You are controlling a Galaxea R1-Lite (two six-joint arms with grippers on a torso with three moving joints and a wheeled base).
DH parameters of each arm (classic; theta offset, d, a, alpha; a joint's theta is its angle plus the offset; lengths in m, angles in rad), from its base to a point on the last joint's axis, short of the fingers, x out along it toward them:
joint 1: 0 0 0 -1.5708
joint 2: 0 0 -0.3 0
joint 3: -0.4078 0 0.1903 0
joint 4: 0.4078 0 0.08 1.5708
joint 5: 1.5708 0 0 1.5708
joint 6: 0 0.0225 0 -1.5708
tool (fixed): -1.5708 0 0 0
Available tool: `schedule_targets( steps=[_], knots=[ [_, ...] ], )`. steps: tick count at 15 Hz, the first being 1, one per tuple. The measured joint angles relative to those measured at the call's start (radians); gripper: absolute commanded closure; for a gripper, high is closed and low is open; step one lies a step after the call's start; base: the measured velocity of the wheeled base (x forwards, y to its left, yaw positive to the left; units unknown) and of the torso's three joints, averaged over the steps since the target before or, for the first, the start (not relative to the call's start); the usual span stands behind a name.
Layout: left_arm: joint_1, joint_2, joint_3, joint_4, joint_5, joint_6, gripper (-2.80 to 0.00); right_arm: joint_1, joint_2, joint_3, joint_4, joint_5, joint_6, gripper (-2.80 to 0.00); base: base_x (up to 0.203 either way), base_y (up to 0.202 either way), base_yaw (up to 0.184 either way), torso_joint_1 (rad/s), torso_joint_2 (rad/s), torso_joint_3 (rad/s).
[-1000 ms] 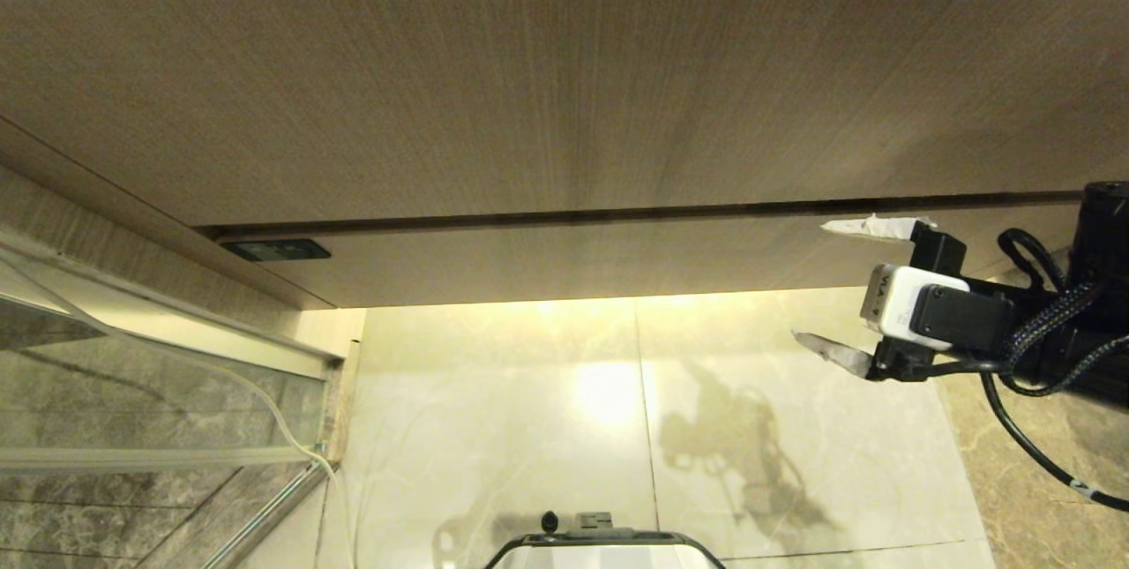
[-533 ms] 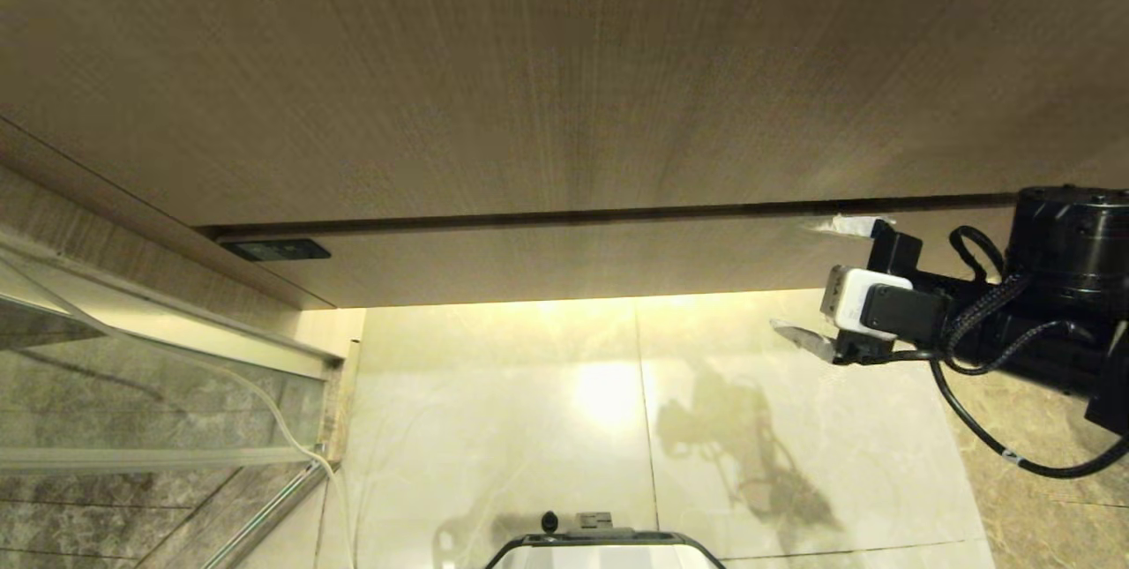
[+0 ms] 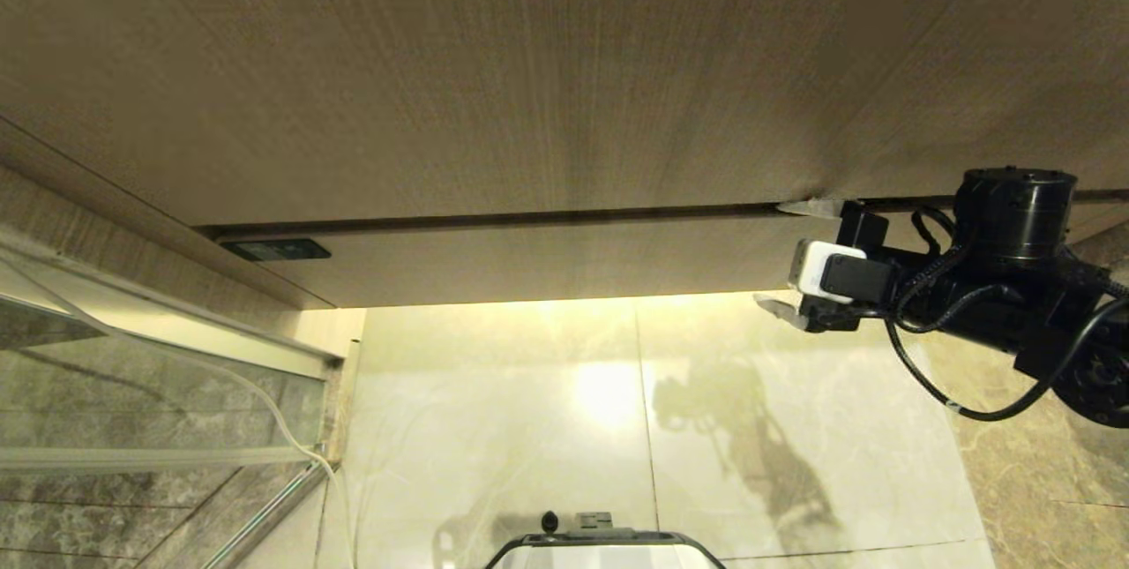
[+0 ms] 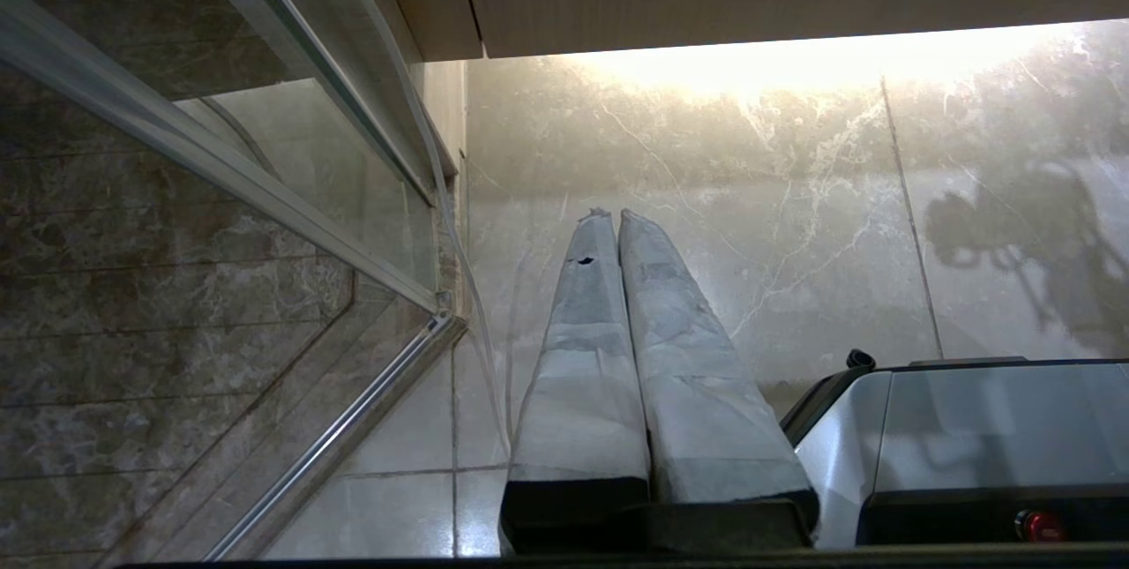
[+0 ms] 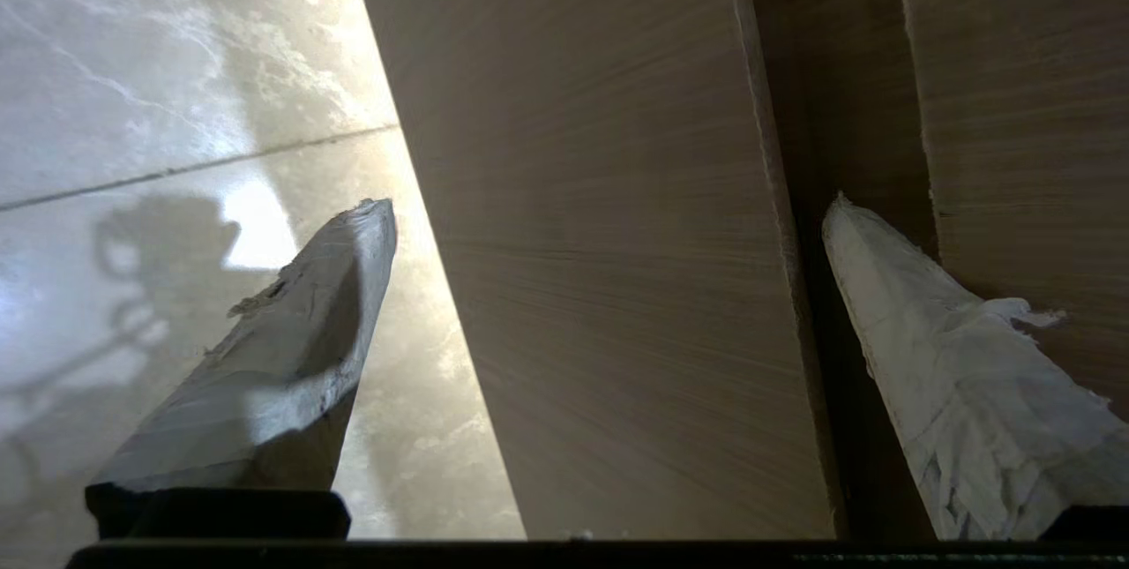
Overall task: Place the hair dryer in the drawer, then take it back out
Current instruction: Pull open the drawer
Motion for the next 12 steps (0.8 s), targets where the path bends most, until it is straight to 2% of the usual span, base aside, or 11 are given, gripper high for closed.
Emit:
schedule_targets(
  steps=[6, 8, 12],
  knots=[
    [0.000, 0.000, 0.000, 0.000, 0.000, 0.000, 0.00, -0.003, 0.045, -0.009, -0.048, -0.001, -0.006, -2.80, 0.000, 0.000, 0.000, 0.000, 0.00, 0.000],
    [0.000, 0.000, 0.000, 0.000, 0.001, 0.000, 0.00, -0.005, 0.052, -0.009, -0.026, -0.009, -0.004, -2.80, 0.000, 0.000, 0.000, 0.000, 0.00, 0.000],
    [0.000, 0.000, 0.000, 0.000, 0.000, 0.000, 0.00, -0.018, 0.037, -0.011, 0.115, -0.056, 0.008, -2.80, 0.000, 0.000, 0.000, 0.000, 0.00, 0.000]
  ],
)
